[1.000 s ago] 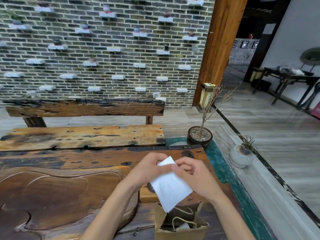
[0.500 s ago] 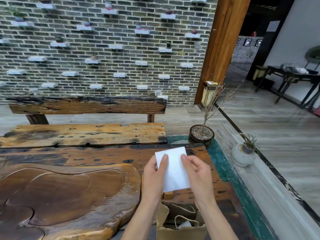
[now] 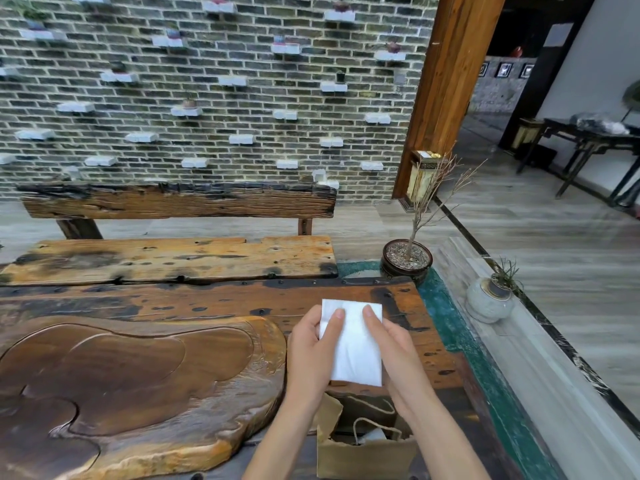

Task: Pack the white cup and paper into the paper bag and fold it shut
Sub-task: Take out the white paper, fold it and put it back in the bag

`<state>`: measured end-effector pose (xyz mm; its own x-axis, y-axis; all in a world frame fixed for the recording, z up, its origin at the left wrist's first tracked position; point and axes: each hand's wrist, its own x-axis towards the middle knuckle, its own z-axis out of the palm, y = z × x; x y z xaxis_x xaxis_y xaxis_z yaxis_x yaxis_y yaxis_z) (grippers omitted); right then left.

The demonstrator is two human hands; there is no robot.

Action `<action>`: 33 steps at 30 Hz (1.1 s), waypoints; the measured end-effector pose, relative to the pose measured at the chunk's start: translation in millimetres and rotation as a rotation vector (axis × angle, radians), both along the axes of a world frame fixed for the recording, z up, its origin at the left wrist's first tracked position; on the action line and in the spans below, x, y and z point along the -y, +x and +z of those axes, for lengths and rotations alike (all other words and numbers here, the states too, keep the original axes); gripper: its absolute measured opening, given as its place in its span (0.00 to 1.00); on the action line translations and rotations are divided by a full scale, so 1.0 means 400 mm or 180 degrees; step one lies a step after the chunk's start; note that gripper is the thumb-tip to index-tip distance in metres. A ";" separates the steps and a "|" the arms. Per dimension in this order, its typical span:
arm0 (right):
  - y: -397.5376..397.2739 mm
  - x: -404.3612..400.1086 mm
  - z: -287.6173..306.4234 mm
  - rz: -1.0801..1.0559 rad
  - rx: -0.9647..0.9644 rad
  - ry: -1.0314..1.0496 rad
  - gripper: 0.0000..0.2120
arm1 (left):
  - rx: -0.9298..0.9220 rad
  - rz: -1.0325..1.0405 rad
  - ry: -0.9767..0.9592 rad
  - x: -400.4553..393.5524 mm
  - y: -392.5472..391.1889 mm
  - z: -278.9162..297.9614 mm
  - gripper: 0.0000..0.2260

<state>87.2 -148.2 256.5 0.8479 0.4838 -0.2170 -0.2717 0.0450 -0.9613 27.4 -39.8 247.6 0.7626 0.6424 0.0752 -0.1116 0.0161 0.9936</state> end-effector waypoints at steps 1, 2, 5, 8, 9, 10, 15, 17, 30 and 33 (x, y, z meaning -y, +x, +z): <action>0.000 0.005 0.004 0.0155 -0.0326 0.0111 0.13 | -0.0002 -0.0088 0.0005 -0.003 -0.001 -0.006 0.06; 0.000 0.011 0.004 0.0281 -0.0546 0.0186 0.12 | -0.0010 -0.0148 0.0011 -0.002 -0.003 -0.012 0.07; 0.004 0.022 -0.021 0.0380 -0.0699 0.0152 0.16 | -0.0060 -0.0178 0.0116 0.000 -0.009 -0.037 0.11; 0.024 0.057 -0.052 0.0283 -0.0741 0.0040 0.16 | -0.0230 -0.0087 0.0139 -0.009 -0.022 -0.069 0.11; 0.035 0.076 -0.064 0.0194 -0.0779 -0.0023 0.16 | -0.0283 -0.0075 0.0217 -0.015 -0.027 -0.084 0.12; 0.048 0.098 -0.077 0.0100 -0.0818 -0.0092 0.17 | -0.0338 -0.0078 0.0337 -0.021 -0.034 -0.103 0.13; 0.102 0.215 -0.138 -0.0212 -0.0886 -0.0448 0.15 | -0.0702 -0.0311 0.0561 -0.027 -0.063 -0.209 0.12; 0.119 0.261 -0.158 -0.0315 -0.0858 -0.0616 0.14 | -0.0901 -0.0470 0.0699 -0.023 -0.070 -0.255 0.13; 0.167 0.298 -0.306 0.0129 -0.0986 -0.1696 0.16 | -0.1970 -0.0940 0.1459 0.020 -0.005 -0.448 0.12; 0.170 0.274 -0.324 0.0285 -0.0978 -0.1848 0.16 | -0.2148 -0.0899 0.1500 0.025 0.005 -0.457 0.13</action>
<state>155.1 -257.7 127.0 0.6677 0.2810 -0.6893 -0.5161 -0.4926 -0.7007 29.4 -49.8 64.6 0.8662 0.4382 -0.2401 0.4500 -0.4752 0.7561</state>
